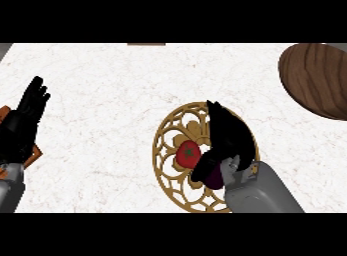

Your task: Pick the tomato from the placemat and place it in the bowl

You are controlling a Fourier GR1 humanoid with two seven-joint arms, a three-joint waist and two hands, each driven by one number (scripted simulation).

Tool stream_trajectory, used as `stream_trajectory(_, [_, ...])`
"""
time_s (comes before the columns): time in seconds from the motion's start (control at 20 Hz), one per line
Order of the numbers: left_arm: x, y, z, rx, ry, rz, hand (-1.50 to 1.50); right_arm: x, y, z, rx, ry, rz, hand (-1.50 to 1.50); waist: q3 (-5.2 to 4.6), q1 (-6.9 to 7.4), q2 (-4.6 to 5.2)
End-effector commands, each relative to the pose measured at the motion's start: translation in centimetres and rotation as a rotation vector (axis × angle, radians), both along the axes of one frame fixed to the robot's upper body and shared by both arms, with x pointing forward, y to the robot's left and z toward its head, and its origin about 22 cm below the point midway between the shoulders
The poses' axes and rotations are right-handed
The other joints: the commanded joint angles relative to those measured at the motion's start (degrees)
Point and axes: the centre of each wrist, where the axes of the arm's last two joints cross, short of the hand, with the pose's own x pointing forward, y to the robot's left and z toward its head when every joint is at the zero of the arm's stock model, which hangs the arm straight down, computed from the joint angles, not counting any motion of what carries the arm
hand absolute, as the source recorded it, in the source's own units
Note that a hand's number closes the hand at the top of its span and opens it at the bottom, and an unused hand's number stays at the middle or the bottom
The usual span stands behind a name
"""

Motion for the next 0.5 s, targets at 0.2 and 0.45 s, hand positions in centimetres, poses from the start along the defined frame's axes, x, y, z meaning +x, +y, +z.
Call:
stream_trajectory(0.2, [0.4,0.1,-0.2,0.002,0.005,0.008,0.00,0.1,3.3,-1.2,-0.187,0.068,-0.091,-1.50,0.06,-0.13,0.10])
stream_trajectory(0.45, [0.4,0.6,1.0,0.001,0.006,0.006,0.00,-0.7,3.0,-2.6,-0.165,0.151,-0.090,-1.50,0.07,-0.32,-0.03])
